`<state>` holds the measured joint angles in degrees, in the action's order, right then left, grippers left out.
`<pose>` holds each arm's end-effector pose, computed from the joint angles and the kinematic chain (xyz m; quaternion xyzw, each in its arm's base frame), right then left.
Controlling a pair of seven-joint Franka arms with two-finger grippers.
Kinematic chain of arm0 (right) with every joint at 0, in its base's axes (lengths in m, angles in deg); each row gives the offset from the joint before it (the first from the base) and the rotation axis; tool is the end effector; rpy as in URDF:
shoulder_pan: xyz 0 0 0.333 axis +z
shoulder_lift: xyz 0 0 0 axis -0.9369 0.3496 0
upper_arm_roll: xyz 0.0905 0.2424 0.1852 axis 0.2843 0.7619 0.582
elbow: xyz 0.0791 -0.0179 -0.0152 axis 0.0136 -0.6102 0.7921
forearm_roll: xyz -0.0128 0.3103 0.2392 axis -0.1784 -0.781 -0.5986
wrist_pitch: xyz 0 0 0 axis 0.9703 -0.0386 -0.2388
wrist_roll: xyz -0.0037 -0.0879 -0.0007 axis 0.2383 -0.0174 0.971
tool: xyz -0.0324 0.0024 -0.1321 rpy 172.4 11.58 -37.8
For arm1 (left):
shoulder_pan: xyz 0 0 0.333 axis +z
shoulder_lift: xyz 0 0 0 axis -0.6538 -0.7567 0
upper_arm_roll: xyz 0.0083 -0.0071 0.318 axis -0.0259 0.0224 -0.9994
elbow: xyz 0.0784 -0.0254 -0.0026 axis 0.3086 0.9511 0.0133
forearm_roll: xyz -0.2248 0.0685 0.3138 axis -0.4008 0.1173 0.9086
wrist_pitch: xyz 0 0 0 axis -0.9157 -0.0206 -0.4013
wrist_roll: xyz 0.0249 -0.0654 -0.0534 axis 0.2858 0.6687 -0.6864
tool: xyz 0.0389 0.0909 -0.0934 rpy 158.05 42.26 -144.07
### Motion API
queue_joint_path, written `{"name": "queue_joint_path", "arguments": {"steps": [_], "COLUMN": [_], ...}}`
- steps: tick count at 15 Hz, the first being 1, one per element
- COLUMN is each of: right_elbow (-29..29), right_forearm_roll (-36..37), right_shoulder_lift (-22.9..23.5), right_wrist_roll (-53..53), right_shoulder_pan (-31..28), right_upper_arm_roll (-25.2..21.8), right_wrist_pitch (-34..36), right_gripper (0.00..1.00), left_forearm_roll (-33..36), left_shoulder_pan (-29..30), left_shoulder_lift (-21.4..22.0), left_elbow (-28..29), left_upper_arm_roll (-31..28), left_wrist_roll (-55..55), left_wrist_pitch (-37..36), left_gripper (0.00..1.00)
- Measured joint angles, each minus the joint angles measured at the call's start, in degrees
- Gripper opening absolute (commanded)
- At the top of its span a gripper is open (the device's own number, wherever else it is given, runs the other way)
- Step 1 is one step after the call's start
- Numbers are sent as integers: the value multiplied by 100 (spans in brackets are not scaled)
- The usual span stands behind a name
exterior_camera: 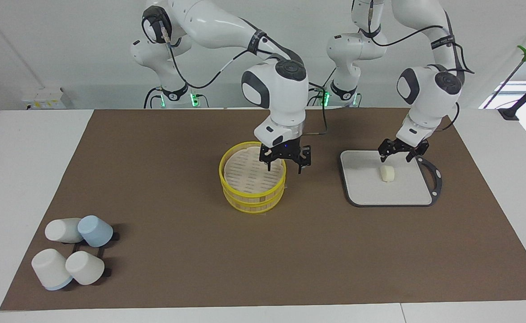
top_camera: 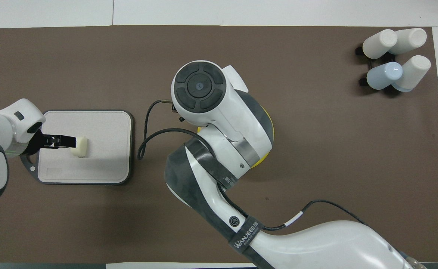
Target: Place bun in steamer
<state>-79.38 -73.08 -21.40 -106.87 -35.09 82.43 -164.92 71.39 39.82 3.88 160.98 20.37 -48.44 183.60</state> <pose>0.5822 0.4509 0.4038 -0.9937 0.0868 -0.0694 0.0117 0.5031 0.0127 0.3228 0.9987 -0.0475 0.0205 0.0036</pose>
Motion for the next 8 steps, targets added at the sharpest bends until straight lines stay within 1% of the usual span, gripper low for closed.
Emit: {"name": "queue_joint_path", "arguments": {"steps": [2,3,4,5,6,8], "right_elbow": [-221,-361,-483,-579,-641,-703], "right_forearm_roll": [2,2,2,2,2,2], "right_shoulder_lift": [39,37,31,21,4,-43], "right_wrist_roll": [0,-2,-6,-14,-16,-16], "right_shoulder_pan": [24,58,93,120,134,142], "right_upper_arm_roll": [2,3,4,3,4,4], "right_wrist_pitch": [-243,-381,-485,-548,-571,-571], "right_gripper": [100,96,83,72,64,44], "left_forearm_roll": [0,0,0,0,0,0], "left_shoulder_pan": [0,0,-1,-2,-3,-3], "left_shoulder_lift": [-264,-354,-408,-432,-434,-433], "left_elbow": [173,195,196,196,196,195], "left_upper_arm_roll": [12,15,19,23,26,28], "left_wrist_roll": [11,15,17,19,20,25], "left_wrist_pitch": [512,621,671,701,713,729], "left_gripper": [100,100,100,92,74,46]}}
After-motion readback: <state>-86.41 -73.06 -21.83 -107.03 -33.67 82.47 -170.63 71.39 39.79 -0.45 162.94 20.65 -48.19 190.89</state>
